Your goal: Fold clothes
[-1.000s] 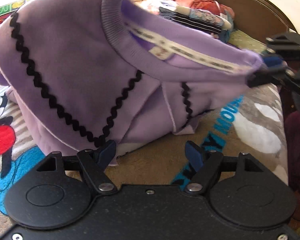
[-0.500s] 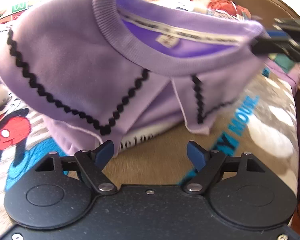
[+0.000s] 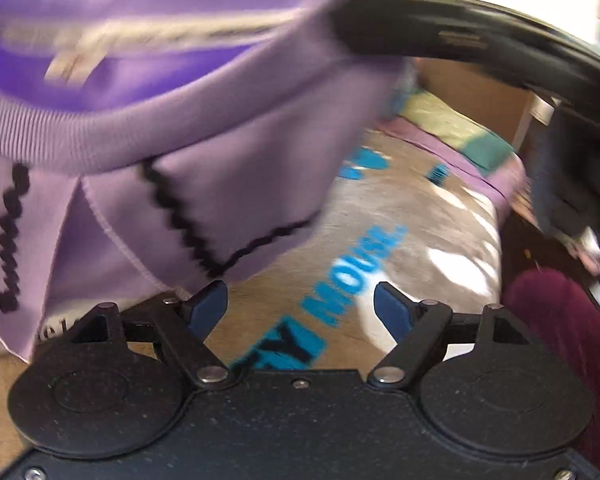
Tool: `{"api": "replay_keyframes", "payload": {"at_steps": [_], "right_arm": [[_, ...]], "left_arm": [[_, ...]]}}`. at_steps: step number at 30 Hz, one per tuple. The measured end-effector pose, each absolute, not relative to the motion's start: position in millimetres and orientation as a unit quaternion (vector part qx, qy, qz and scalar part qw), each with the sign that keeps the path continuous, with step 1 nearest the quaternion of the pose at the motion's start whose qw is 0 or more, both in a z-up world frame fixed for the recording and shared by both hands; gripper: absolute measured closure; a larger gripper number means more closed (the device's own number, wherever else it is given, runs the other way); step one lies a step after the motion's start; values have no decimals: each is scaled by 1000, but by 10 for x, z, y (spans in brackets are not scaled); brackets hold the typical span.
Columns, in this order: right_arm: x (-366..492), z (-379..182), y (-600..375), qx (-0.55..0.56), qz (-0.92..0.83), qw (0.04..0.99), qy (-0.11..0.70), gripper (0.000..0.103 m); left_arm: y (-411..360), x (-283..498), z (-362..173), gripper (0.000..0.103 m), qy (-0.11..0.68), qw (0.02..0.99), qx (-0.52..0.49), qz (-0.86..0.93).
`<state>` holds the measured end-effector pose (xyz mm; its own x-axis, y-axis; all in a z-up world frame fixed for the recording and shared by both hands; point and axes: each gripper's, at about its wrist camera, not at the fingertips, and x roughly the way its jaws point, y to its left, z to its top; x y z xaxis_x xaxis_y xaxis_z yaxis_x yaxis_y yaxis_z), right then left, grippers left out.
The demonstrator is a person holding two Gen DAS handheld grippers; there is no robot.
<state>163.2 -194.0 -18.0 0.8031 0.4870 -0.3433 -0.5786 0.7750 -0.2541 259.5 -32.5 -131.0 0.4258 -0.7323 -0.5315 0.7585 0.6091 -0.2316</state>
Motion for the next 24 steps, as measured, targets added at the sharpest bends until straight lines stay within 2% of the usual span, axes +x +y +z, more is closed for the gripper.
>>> {"api": "replay_keyframes", "payload": {"at_steps": [11, 20, 24], "right_arm": [[1469, -408, -1987, -196, 329, 910, 160, 90], [1352, -451, -1999, -203, 327, 909, 162, 89], [1269, -505, -1989, -202, 338, 902, 175, 89]], "left_arm": [[-500, 2787, -1429, 23, 324, 856, 7, -402], [-376, 2553, -1330, 21, 331, 850, 62, -405], [-156, 2425, -1315, 21, 341, 851, 57, -395]]}}
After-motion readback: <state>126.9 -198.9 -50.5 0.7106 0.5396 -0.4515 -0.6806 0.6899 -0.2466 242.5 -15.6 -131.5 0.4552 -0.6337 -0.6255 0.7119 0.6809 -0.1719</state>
